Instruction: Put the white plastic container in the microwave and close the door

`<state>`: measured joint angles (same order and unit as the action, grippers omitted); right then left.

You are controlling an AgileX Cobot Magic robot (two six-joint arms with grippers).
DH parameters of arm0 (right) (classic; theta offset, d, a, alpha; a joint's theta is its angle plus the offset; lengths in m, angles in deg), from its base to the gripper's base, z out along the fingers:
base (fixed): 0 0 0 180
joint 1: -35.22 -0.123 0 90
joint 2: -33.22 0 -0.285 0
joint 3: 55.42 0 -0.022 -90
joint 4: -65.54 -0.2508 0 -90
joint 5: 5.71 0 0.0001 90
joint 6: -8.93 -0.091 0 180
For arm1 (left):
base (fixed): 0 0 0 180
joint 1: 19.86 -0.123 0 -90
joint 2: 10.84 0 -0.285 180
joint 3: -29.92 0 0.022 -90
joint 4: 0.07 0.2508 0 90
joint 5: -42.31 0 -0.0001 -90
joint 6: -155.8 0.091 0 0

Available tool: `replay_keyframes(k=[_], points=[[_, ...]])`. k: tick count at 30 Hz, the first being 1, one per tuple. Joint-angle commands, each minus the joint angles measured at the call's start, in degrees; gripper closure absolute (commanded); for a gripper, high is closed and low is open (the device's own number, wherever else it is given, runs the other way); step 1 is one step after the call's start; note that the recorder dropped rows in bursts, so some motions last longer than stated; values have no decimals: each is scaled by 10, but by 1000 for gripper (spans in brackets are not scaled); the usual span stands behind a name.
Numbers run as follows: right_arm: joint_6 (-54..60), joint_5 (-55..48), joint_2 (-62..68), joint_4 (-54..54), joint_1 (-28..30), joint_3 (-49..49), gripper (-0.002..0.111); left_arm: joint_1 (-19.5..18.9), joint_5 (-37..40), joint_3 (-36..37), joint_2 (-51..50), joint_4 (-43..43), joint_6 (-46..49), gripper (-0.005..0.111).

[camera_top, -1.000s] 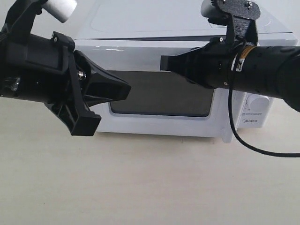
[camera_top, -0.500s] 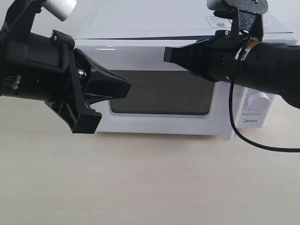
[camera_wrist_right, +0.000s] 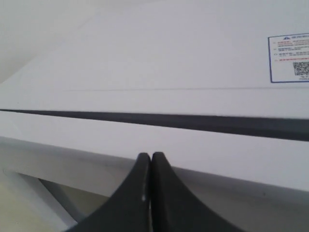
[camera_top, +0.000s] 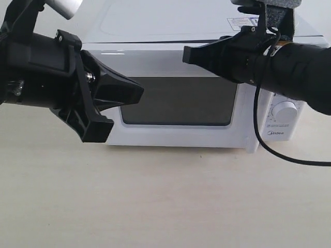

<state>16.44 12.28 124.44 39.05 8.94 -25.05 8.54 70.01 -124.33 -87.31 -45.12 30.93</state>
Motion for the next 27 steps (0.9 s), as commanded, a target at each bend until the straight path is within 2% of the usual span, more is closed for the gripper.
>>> replay_keyframes(k=[1, 27], points=[[6, 25, 24, -15, 6, 1, 108, 2, -7, 2, 3, -9, -3, 103], [40, 71, 67, -43, 6, -1, 108, 2, -7, 2, 3, -9, -3, 103]])
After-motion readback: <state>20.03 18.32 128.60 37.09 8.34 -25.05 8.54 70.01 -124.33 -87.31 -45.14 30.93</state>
